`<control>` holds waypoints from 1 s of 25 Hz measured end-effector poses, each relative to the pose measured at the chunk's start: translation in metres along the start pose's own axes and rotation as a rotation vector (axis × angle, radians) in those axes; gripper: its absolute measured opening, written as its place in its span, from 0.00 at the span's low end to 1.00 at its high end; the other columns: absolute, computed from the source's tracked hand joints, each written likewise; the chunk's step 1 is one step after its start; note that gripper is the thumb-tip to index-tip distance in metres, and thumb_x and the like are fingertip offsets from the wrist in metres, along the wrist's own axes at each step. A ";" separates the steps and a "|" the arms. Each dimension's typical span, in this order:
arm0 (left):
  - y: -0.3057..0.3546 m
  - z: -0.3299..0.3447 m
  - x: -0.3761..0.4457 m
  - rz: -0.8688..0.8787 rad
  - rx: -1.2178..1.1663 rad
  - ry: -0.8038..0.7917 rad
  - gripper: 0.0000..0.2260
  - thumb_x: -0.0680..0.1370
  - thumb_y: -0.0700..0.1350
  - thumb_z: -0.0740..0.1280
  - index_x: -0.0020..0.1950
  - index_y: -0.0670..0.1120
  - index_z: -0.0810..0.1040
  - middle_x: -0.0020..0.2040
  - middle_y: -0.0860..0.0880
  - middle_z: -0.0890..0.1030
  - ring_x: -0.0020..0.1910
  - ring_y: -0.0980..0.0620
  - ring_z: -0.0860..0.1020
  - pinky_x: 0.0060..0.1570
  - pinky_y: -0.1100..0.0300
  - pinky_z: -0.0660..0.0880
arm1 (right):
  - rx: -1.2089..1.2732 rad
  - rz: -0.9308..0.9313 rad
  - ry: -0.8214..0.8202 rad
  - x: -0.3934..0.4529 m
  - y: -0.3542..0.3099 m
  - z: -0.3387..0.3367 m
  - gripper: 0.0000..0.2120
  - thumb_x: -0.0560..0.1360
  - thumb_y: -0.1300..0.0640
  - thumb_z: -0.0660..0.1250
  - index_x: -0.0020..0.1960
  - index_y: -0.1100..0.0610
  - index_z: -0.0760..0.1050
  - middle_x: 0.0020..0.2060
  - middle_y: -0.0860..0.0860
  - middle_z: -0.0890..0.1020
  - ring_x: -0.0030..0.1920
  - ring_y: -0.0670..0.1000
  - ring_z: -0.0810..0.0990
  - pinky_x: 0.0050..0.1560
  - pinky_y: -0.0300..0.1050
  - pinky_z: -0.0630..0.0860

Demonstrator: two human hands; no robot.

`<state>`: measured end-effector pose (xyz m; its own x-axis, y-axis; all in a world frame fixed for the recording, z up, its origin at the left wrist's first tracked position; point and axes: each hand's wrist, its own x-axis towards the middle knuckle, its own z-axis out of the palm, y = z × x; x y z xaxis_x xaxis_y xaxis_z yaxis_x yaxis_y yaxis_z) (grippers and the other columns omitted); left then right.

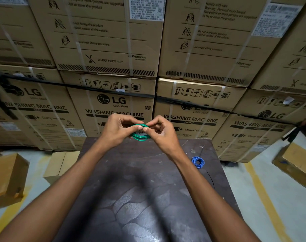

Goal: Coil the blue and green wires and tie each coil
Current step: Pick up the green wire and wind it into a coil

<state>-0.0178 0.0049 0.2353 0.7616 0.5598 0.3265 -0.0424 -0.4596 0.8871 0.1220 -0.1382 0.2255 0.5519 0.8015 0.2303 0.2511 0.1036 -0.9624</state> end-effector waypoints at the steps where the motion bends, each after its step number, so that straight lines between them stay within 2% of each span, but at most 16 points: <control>1: 0.000 0.005 0.001 -0.007 -0.005 0.012 0.08 0.73 0.38 0.77 0.50 0.49 0.87 0.44 0.50 0.88 0.41 0.44 0.87 0.38 0.44 0.84 | -0.013 0.001 0.003 -0.001 0.002 -0.003 0.07 0.74 0.62 0.76 0.47 0.57 0.78 0.44 0.60 0.84 0.46 0.54 0.85 0.50 0.64 0.83; 4: 0.001 0.018 0.004 -0.022 -0.029 0.024 0.09 0.73 0.37 0.77 0.48 0.50 0.87 0.42 0.53 0.88 0.35 0.54 0.85 0.30 0.59 0.81 | -0.090 0.000 -0.002 -0.002 0.004 -0.012 0.09 0.73 0.61 0.77 0.48 0.57 0.77 0.44 0.54 0.85 0.46 0.53 0.86 0.49 0.58 0.84; 6: 0.002 0.023 0.006 -0.032 -0.048 0.030 0.08 0.74 0.36 0.76 0.49 0.48 0.87 0.41 0.54 0.88 0.34 0.56 0.84 0.28 0.63 0.79 | -0.165 -0.017 0.007 -0.002 0.003 -0.015 0.10 0.72 0.61 0.77 0.47 0.57 0.76 0.42 0.52 0.85 0.43 0.52 0.85 0.44 0.54 0.83; 9: 0.004 0.028 0.008 -0.034 -0.060 0.031 0.07 0.74 0.37 0.76 0.50 0.46 0.87 0.42 0.50 0.88 0.35 0.54 0.85 0.28 0.62 0.80 | -0.339 -0.085 0.054 0.001 0.001 -0.017 0.09 0.73 0.61 0.75 0.45 0.55 0.75 0.39 0.48 0.84 0.38 0.49 0.83 0.38 0.48 0.81; 12: 0.003 0.030 0.010 -0.019 -0.032 0.030 0.08 0.75 0.38 0.76 0.53 0.45 0.87 0.43 0.47 0.88 0.34 0.53 0.85 0.29 0.59 0.80 | -0.380 -0.133 0.118 0.000 0.002 -0.016 0.07 0.75 0.62 0.73 0.45 0.55 0.75 0.39 0.47 0.83 0.39 0.47 0.83 0.38 0.47 0.81; 15: 0.004 0.030 0.014 0.028 0.138 -0.015 0.10 0.75 0.40 0.76 0.56 0.48 0.86 0.45 0.51 0.88 0.36 0.53 0.86 0.33 0.54 0.83 | -0.337 -0.097 0.163 -0.002 0.006 -0.012 0.06 0.76 0.63 0.72 0.45 0.55 0.76 0.39 0.43 0.83 0.41 0.46 0.84 0.41 0.50 0.82; 18: 0.006 0.025 0.016 0.062 0.290 -0.093 0.11 0.76 0.42 0.75 0.58 0.51 0.86 0.47 0.57 0.87 0.39 0.57 0.86 0.37 0.55 0.84 | -0.315 -0.082 0.169 -0.003 0.009 -0.013 0.07 0.75 0.65 0.72 0.44 0.55 0.77 0.38 0.43 0.82 0.42 0.46 0.84 0.42 0.53 0.82; 21: 0.003 0.021 0.013 -0.014 0.125 -0.136 0.09 0.76 0.42 0.75 0.56 0.51 0.87 0.48 0.55 0.88 0.41 0.56 0.85 0.34 0.55 0.82 | -0.323 -0.096 0.151 -0.003 0.006 -0.013 0.07 0.75 0.66 0.72 0.44 0.57 0.77 0.38 0.41 0.81 0.43 0.45 0.84 0.42 0.51 0.82; 23: -0.002 0.022 0.011 -0.099 -0.082 -0.105 0.08 0.74 0.41 0.76 0.51 0.52 0.88 0.47 0.50 0.88 0.41 0.52 0.86 0.35 0.55 0.82 | -0.328 -0.103 0.149 -0.003 0.005 -0.013 0.07 0.74 0.67 0.73 0.44 0.57 0.77 0.37 0.40 0.81 0.43 0.45 0.83 0.42 0.50 0.82; 25: -0.007 0.026 0.010 -0.132 -0.145 -0.046 0.07 0.73 0.39 0.77 0.49 0.48 0.88 0.46 0.48 0.88 0.41 0.50 0.85 0.38 0.54 0.81 | -0.324 -0.104 0.146 -0.003 0.006 -0.012 0.07 0.74 0.66 0.73 0.44 0.57 0.78 0.38 0.41 0.81 0.42 0.45 0.83 0.42 0.50 0.82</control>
<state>0.0063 -0.0044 0.2239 0.7953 0.5750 0.1921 -0.0303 -0.2787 0.9599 0.1311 -0.1471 0.2203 0.6117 0.7018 0.3651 0.5375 -0.0301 -0.8427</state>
